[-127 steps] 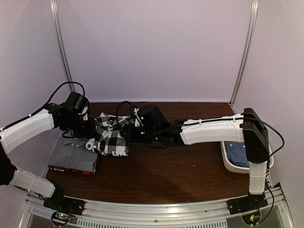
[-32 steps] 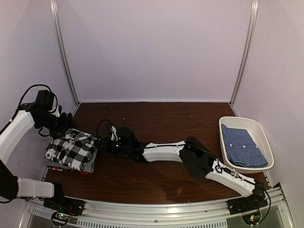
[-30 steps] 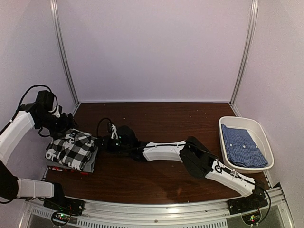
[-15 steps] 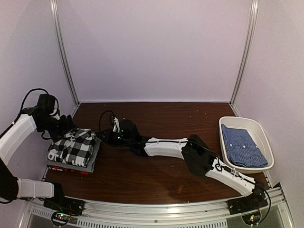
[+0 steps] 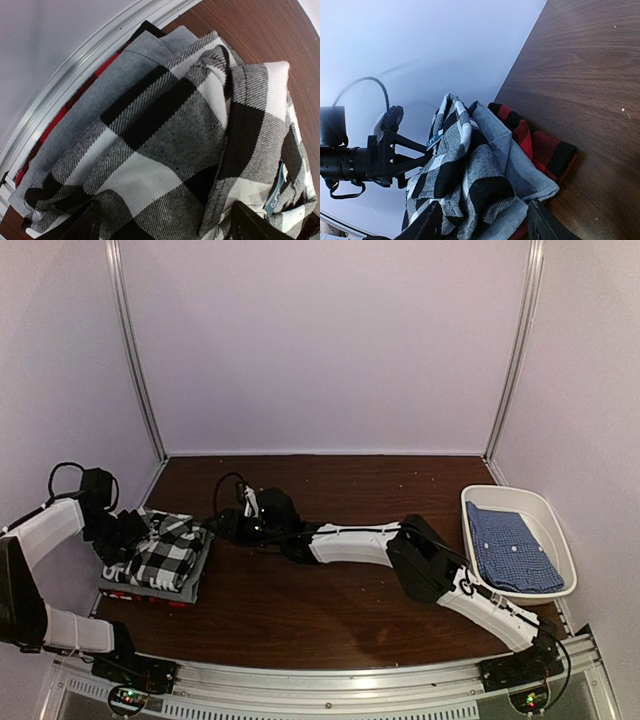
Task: Fold and stack the long sleeve shirts
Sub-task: Adjust the square-folded shirt with the square-folded shirt, then smooth out the square-folded shirt.
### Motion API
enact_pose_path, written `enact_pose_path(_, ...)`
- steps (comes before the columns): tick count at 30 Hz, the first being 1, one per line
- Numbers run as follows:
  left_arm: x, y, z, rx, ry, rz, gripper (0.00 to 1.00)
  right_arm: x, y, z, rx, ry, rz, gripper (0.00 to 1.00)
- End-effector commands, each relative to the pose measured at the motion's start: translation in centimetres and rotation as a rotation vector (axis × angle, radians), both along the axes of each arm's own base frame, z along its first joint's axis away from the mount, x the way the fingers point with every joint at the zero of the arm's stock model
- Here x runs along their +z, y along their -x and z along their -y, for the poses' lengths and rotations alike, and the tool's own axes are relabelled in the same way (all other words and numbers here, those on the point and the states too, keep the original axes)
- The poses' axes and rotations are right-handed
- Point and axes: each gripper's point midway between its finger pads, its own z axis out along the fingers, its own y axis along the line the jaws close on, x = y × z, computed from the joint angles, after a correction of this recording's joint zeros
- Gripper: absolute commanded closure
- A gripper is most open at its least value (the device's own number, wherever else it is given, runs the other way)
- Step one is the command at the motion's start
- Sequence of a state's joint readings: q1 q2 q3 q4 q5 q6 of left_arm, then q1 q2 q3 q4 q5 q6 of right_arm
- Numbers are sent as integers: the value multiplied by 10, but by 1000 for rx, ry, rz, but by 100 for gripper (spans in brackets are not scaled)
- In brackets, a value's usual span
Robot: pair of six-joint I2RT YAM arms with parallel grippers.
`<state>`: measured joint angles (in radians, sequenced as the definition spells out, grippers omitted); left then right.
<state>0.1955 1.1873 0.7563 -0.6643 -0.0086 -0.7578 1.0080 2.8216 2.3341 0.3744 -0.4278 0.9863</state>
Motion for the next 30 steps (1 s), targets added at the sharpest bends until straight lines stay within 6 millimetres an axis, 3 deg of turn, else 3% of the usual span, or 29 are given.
enact_pose_path(1,12,-14,-10,4,-46,74,8,62,5,6,26,-27,85,40)
enact_pose_path(5,44,-19,-6,-42,-56,156,9,73,7,13,24,5,108,37)
enact_pose_path(9,75,-16,17,-121,-15,232,9,80,7,24,-3,64,145,31)
enact_pose_path(14,90,-6,55,-209,44,281,8,92,10,41,-34,119,185,24)
enact_pose_path(22,59,10,132,-306,187,249,7,105,16,83,-115,195,222,15)
enact_pose_path(26,23,24,143,-305,229,187,6,105,18,106,-154,231,231,13)
enact_pose_path(30,20,25,148,-324,254,197,6,105,21,126,-183,268,235,11)
